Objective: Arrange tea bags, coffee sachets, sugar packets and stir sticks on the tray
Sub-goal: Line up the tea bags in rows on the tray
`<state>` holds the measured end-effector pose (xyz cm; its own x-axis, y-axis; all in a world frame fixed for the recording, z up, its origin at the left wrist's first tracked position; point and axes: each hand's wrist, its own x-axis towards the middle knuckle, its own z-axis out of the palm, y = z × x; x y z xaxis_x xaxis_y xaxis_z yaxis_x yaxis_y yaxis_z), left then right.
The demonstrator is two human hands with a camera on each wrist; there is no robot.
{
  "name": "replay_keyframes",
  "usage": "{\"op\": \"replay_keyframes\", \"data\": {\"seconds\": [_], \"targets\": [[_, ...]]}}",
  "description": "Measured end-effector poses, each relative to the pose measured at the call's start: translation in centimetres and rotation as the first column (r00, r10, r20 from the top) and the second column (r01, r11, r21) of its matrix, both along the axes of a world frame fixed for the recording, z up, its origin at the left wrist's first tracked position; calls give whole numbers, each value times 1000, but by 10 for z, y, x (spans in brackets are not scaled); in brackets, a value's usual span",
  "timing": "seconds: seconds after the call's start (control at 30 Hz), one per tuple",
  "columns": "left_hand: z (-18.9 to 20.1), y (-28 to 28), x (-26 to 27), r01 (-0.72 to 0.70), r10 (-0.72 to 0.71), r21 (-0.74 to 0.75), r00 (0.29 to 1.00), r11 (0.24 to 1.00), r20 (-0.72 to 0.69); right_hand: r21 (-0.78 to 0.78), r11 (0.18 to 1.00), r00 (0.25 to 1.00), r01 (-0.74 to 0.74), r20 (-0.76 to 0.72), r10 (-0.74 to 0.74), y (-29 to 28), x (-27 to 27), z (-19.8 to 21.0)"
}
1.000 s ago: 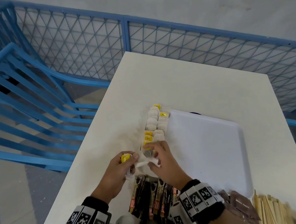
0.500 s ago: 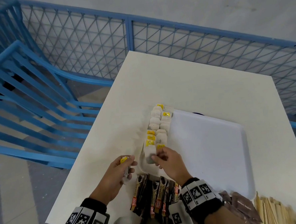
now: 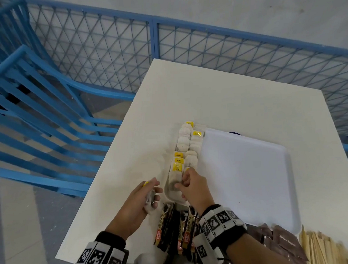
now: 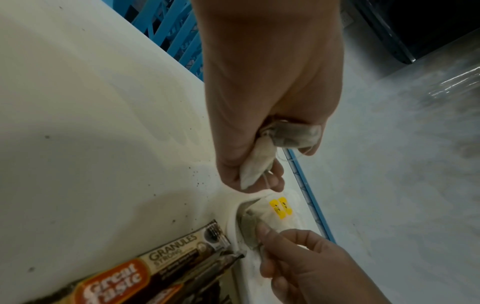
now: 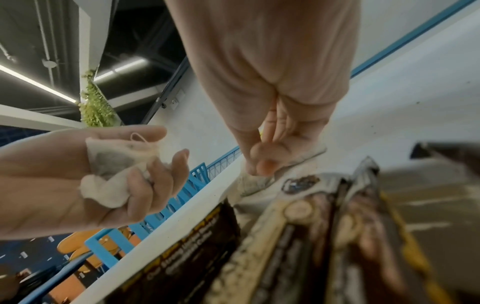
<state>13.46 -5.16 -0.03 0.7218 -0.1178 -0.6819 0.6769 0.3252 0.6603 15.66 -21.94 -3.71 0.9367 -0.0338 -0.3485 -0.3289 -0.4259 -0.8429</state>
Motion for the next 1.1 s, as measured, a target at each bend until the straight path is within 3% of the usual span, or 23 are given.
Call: {"op": "replay_keyframes", "data": {"seconds": [0.17, 0.27, 0.33, 0.43, 0.53, 0.63, 0.8, 0.87, 0.97, 1.03, 1.1], "targets": [[1, 0, 1, -22, 22, -128, 1000, 992, -4, -106, 994, 990, -42, 133, 56, 5, -3, 12], [5, -1, 1, -57, 56, -184, 998, 981, -11, 12, 979, 956, -202, 218, 195, 11, -14, 36], [7, -2, 1, -69, 68, -229, 998, 971, -15, 91, 940, 930, -330, 204, 307, 15, -21, 47], [10, -7, 3, -28, 29, -256, 1000, 966, -1, 0, 896, 888, -444, 139, 439, 19, -27, 46], [8, -9, 4, -42, 48, -289, 999, 956, 12, -48, 911, 899, -408, 153, 411, 18, -27, 43], [5, -5, 4, -38, 49, -312, 998, 949, 28, 45, 929, 923, -368, 139, 359, 10, -26, 44], [3, -7, 4, -86, 101, -176, 992, 981, 77, 254, 950, 982, -179, -14, 189, -8, -23, 41], [4, -11, 4, -61, 69, -83, 993, 995, 94, 382, 920, 988, -84, -89, 127, -14, -24, 42], [8, -16, 3, 108, -122, 94, 979, 990, 161, 480, 877, 988, -37, -117, 105, -23, -25, 44], [9, -19, 1, 262, -300, 184, 929, 947, 218, 508, 860, 986, -43, -115, 117, -28, -25, 44], [11, -23, 0, 323, -376, 226, 892, 919, 250, 512, 857, 985, -60, -109, 134, -32, -26, 43]]}}
